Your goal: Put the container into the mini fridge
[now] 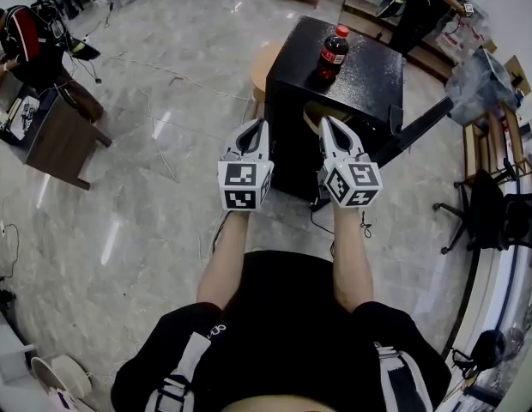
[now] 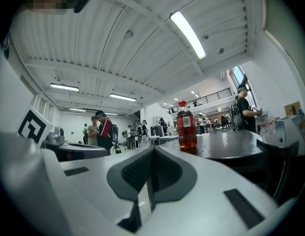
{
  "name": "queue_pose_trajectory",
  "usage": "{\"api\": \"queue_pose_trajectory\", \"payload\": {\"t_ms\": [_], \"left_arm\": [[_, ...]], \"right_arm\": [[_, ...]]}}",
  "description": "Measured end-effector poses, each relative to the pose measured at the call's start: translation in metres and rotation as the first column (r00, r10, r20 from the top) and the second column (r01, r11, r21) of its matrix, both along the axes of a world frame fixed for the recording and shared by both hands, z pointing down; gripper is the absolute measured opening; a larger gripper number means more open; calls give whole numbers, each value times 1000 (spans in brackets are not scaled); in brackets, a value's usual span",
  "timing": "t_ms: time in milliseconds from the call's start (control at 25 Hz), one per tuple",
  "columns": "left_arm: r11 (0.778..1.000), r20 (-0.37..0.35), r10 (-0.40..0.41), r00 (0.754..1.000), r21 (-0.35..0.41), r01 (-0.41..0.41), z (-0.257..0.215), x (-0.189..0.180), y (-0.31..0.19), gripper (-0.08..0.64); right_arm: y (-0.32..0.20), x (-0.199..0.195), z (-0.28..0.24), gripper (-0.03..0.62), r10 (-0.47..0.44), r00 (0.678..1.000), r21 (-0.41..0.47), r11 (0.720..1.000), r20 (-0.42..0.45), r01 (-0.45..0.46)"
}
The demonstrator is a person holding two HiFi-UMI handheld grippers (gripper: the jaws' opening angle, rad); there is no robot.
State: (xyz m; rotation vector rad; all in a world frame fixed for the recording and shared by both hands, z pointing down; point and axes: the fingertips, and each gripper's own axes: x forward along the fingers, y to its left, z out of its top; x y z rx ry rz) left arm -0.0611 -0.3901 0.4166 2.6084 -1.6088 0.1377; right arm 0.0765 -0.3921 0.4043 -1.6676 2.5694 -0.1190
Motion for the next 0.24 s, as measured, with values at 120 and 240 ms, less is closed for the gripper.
{"api": "queue_pose_trajectory", "payload": {"t_ms": [120, 240], "left_arm": [[1000, -8, -1, 1000, 4, 1, -1, -1, -2, 11], [1000, -13, -1, 1000, 1, 1, -1, -2, -3, 11]], "right_arm": [[-2, 1, 1, 11, 0, 1000, 3, 1000, -14, 0], [-4, 3, 2, 11, 2, 1000, -2, 1000, -23, -2]]}}
